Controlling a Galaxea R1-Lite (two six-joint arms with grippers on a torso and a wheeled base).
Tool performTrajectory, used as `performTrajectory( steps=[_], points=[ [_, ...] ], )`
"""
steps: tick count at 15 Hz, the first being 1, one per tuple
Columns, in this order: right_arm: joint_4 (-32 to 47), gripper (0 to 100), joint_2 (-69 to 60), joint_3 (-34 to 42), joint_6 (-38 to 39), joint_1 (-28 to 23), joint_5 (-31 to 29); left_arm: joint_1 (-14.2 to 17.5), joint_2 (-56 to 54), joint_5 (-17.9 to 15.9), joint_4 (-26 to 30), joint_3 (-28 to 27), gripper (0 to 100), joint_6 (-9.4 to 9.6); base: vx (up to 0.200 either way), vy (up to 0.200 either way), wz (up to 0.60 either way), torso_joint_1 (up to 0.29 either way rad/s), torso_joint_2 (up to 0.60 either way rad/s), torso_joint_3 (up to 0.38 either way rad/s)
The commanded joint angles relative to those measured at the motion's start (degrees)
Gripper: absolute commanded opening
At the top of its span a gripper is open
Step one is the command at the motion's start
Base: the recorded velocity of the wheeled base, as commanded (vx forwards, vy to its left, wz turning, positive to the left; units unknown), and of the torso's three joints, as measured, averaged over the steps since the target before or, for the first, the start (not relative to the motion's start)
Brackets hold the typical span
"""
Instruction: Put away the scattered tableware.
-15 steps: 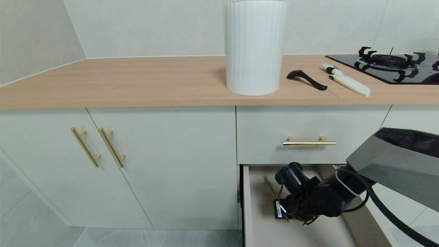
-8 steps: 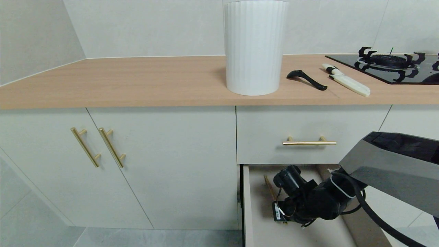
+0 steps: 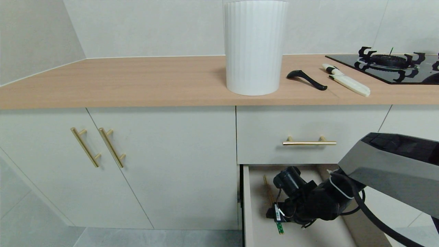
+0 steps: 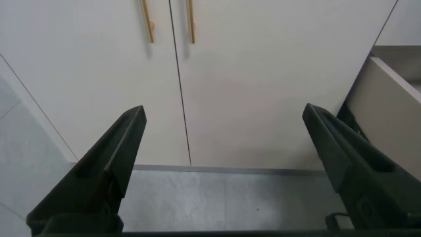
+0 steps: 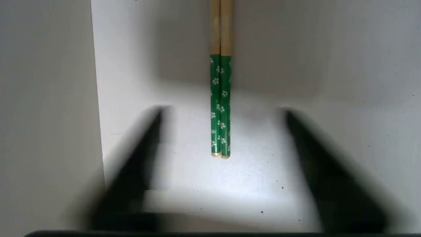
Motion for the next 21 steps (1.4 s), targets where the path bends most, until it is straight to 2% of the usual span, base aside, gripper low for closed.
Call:
performTrajectory(
  steps=[1,3,6,9,10,15,21],
  points=[
    [0.0,100,-0.5,0.0,0.0,-0.1,0.0,0.0,0.1,0.0,0.0,0.0,100,-0.04,0.0,0.0,0.0,0.0,0.0,0.0],
    [0.6,100,-3.4,0.9,-0.1,0.0,0.1,0.0,0.1,0.0,0.0,0.0,100,-0.04,0.0,0.0,0.0,0.0,0.0,0.0],
    [2.6,100,-19.6,6.2,-1.8,0.6,0.3,0.0,0.1,0.0,0.0,0.0,100,-0.04,0.0,0.0,0.0,0.0,0.0,0.0],
    [13.6,100,-35.4,6.0,-4.7,0.5,0.6,0.0,0.1,0.0,0.0,0.0,100,-0.04,0.0,0.0,0.0,0.0,0.0,0.0],
    [14.6,100,-39.1,6.4,-5.4,0.5,0.5,0.0,0.1,0.0,0.0,0.0,100,-0.04,0.0,0.0,0.0,0.0,0.0,0.0],
    [14.5,100,-45.6,7.4,-10.5,-2.9,-1.8,0.0,0.1,0.0,0.0,0.0,100,-0.04,0.0,0.0,0.0,0.0,0.0,0.0],
    [14.4,100,-50.7,7.4,-14.9,-7.3,-1.8,0.0,0.1,0.0,0.0,0.0,100,-0.04,0.0,0.0,0.0,0.0,0.0,0.0]
  ],
)
